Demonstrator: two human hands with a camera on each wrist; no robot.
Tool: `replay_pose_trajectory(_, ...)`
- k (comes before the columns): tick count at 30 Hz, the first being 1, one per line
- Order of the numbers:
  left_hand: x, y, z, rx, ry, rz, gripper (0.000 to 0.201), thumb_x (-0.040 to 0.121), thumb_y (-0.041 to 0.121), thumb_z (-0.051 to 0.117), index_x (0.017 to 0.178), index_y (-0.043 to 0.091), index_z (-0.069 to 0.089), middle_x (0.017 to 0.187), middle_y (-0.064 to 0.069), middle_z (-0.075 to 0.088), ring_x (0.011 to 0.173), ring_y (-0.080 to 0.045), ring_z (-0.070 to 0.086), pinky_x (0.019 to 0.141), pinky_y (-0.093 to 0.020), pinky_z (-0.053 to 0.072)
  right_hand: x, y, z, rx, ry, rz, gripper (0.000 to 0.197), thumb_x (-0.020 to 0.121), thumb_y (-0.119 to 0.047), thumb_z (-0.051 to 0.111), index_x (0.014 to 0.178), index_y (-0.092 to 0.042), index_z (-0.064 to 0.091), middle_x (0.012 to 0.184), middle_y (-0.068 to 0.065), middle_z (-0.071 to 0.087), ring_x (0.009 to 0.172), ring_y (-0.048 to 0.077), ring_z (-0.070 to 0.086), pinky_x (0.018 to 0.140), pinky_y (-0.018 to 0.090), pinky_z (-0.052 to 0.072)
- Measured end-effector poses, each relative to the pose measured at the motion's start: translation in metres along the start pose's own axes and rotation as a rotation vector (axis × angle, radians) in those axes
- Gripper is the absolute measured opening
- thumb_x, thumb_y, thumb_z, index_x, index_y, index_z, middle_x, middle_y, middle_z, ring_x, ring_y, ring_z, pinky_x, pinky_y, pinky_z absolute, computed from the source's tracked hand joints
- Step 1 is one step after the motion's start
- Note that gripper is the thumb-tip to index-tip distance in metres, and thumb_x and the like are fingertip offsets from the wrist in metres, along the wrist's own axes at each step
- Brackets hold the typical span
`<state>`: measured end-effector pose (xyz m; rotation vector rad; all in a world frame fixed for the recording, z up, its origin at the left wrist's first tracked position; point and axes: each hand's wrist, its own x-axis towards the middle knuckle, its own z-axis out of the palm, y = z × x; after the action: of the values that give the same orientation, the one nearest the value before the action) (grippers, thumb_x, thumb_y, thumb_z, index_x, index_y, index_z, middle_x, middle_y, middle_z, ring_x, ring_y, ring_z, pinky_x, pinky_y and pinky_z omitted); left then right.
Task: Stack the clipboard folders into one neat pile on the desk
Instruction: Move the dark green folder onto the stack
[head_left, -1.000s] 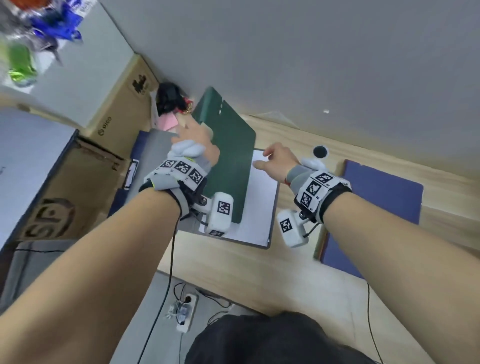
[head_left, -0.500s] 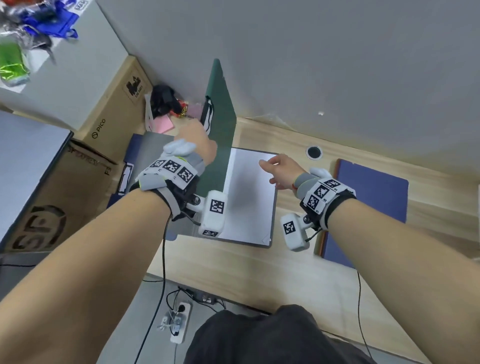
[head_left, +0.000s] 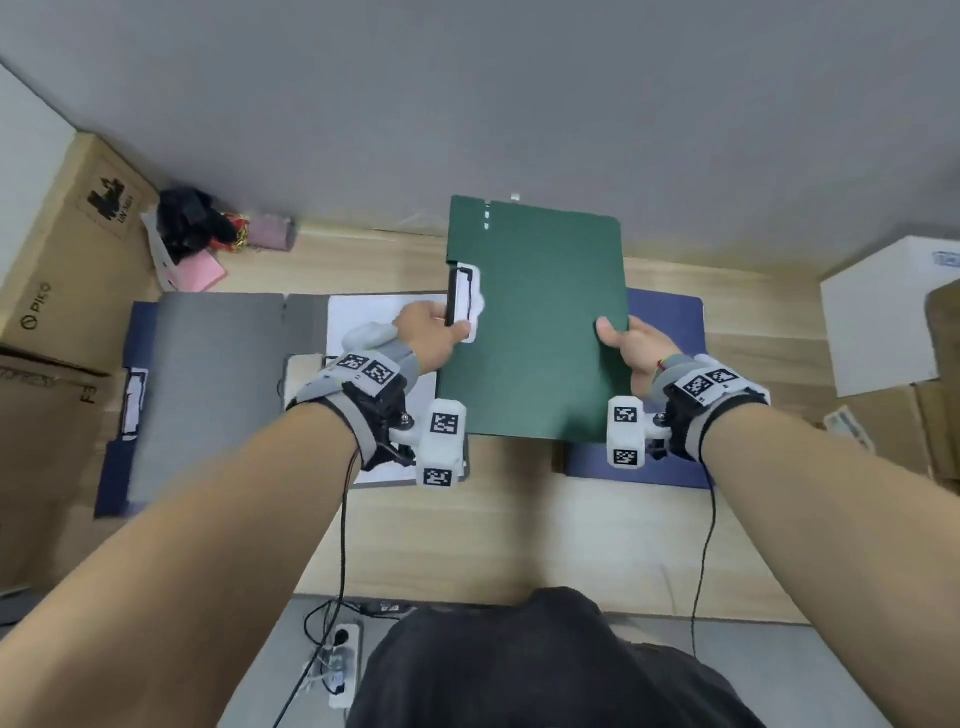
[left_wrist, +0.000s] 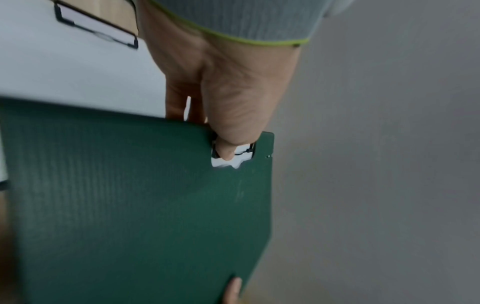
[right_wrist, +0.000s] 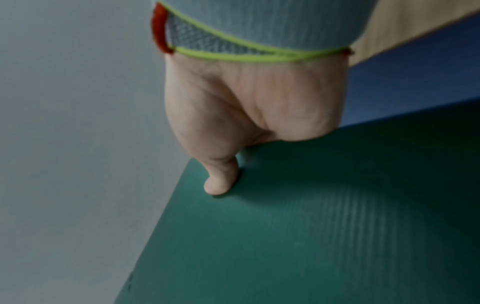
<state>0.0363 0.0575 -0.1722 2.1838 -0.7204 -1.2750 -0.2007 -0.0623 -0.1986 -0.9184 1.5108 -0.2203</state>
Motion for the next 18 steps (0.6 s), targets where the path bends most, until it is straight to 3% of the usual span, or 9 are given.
replay_pose_trajectory(3,0.014,-0.008,0.050,-0.002,-0.145,-0.051,0.017,0.064,0.035,0.071,0.079,0.026,0.070,0.101,-0.009,0.078,0.099,-0.031,0.074,0.092,-0.050,0.059,0.003,0.020,-0.042,-0.072,0.122,-0.003,0.034,0.097,-0.028,0.059,0.128,-0.015,0.055,0.119,0.003,0.064,0.095,0.024,0.062,0.080,0.034,0.047)
replay_pose_trajectory(6,0.014,-0.002,0.102,0.099,-0.259,-0.081,0.029,0.075,0.027,0.077,0.102,0.017,0.075,0.108,-0.006,0.076,0.100,-0.028,0.072,0.097,-0.044,0.056,0.009,0.040,-0.080,-0.235,0.179,0.034,0.042,0.098,-0.031,0.056,0.135,-0.012,0.049,0.117,0.002,0.058,0.098,0.024,0.057,0.080,0.031,0.043)
replay_pose_trajectory(10,0.014,0.003,0.151,0.146,-0.252,-0.081,0.031,0.088,0.020,0.072,0.118,0.010,0.070,0.110,-0.006,0.071,0.102,-0.027,0.067,0.099,-0.038,0.053,0.030,0.066,-0.113,-0.470,0.187,0.099,0.057,0.094,-0.042,0.058,0.141,-0.011,0.046,0.141,0.009,0.055,0.128,0.031,0.052,0.108,0.039,0.039)
replay_pose_trajectory(14,0.021,0.005,0.194,0.163,-0.265,-0.120,0.016,0.089,0.020,0.071,0.104,0.015,0.070,0.100,-0.005,0.068,0.092,-0.024,0.063,0.085,-0.031,0.049,0.056,0.085,-0.144,-0.542,0.209,0.154,0.057,0.094,-0.041,0.058,0.140,-0.008,0.047,0.143,0.010,0.054,0.132,0.032,0.050,0.109,0.038,0.036)
replay_pose_trajectory(18,0.028,0.010,0.220,0.164,-0.211,-0.128,0.026,0.074,0.034,0.075,0.090,0.016,0.065,0.091,-0.006,0.071,0.091,-0.029,0.071,0.092,-0.046,0.057,0.079,0.098,-0.152,-0.513,0.256,0.181,0.061,0.089,-0.042,0.064,0.135,-0.006,0.049,0.136,0.010,0.058,0.125,0.033,0.054,0.106,0.041,0.042)
